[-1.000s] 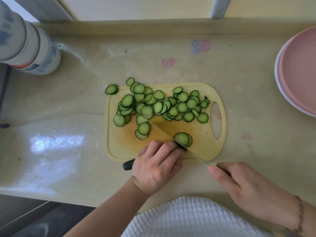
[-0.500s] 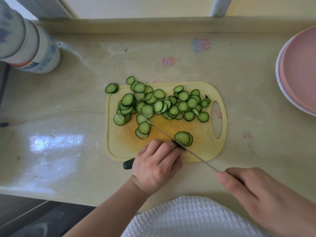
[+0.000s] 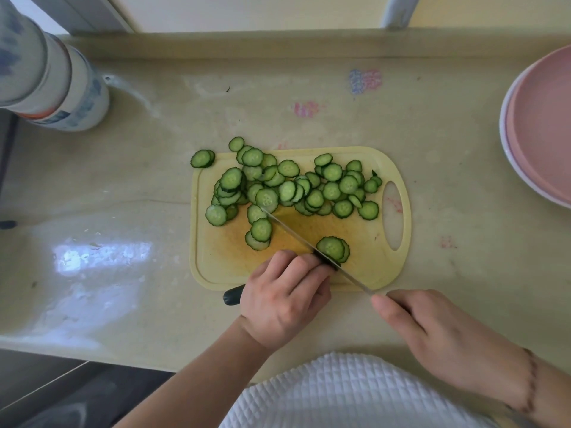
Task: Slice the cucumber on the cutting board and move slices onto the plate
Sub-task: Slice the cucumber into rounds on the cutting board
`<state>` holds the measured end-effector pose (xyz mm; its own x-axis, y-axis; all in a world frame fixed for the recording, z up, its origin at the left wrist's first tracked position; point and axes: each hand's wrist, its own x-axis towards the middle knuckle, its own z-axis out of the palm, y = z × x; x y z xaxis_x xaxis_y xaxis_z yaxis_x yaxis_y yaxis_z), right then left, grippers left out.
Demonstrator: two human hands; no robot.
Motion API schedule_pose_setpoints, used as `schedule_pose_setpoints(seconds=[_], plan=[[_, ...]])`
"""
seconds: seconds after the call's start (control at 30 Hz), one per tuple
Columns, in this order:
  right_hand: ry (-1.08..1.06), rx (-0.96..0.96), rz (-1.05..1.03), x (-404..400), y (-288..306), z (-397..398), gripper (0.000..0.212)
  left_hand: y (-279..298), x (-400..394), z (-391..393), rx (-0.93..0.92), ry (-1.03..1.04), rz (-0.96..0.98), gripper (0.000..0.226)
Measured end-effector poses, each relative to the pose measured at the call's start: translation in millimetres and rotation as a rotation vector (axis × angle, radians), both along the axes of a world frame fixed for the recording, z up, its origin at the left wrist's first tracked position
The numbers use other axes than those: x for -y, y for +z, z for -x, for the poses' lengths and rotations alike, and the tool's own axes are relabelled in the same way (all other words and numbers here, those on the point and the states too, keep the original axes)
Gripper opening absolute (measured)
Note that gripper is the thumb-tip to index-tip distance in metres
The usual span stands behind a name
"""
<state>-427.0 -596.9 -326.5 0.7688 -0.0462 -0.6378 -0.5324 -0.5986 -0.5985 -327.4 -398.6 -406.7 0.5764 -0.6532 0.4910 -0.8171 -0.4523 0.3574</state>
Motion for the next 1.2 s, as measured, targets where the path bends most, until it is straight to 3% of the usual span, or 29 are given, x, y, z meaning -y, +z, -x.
schedule_pose_setpoints(seconds=[0.27,0.37,1.2], plan=[[-0.028,-0.031,-0.018,4,25,1,0.078,-1,-1,-1,0.0,0.009,-0.002,0.009],[-0.03,-0.049,-0.005,7,31,4,0.078,-3,-1,0,-0.003,0.0,0.033,0.018],[-0.001,-0.013,0.063,6,31,9,0.075,-3,0,0,0.01,-0.017,0.043,0.021]])
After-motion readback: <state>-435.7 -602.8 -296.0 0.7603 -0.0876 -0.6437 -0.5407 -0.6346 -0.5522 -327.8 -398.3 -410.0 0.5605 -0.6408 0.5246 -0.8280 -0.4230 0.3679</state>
